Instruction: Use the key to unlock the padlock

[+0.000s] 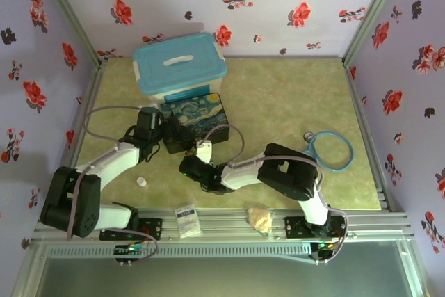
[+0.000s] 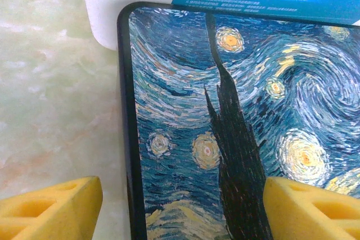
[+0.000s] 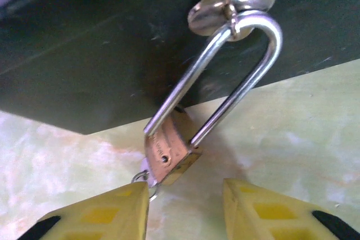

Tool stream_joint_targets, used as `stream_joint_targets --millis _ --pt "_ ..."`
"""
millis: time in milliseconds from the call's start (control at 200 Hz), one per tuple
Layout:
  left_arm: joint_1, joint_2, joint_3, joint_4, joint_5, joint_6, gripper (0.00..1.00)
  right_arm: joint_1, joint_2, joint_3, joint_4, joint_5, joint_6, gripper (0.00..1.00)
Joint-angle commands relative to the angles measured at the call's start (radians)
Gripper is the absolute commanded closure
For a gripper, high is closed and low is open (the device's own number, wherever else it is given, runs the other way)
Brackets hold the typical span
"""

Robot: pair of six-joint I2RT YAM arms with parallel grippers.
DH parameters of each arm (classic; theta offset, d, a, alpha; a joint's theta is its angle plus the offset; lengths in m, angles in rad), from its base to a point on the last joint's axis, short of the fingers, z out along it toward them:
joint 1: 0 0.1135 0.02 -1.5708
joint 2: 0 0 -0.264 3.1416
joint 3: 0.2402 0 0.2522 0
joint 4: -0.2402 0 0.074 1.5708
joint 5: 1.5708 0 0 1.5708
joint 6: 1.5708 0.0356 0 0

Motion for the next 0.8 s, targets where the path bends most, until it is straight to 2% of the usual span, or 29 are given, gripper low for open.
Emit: stream_joint_targets --millis 0,140,365,510,725,775,795 --pt "0.011 0.013 -0.013 0.039 -0.023 0.022 0.24 0.003 0.056 0.028 -0.09 0.041 0.002 0.66" --pt "0.015 0.019 -0.022 0.054 -0.02 0.014 0.24 0.001 0.069 0.007 -0.032 0.05 0.009 0.74" --pt "0.015 0.022 -0.028 0.058 -0.019 0.015 0.24 0.0 0.03 -0.096 0.155 0.052 -0.011 0.89" --pt "0.016 0.024 -0.024 0.051 -0.021 0.024 0.24 0.0 -0.014 -0.152 0.201 0.034 -0.027 0.94" --pt "0.021 0.02 -0.026 0.053 -0.019 0.028 0.24 -0.008 -0.086 -0.213 0.18 0.047 -0.06 0.92" --pt "0.023 0.018 -0.02 0.047 -0.018 0.031 0.24 -0.007 -0.1 -0.189 0.125 0.047 -0.085 0.83" --pt "0.022 0.017 -0.016 0.042 -0.017 0.032 0.24 -0.008 -0.104 -0.178 0.1 0.05 -0.09 0.74"
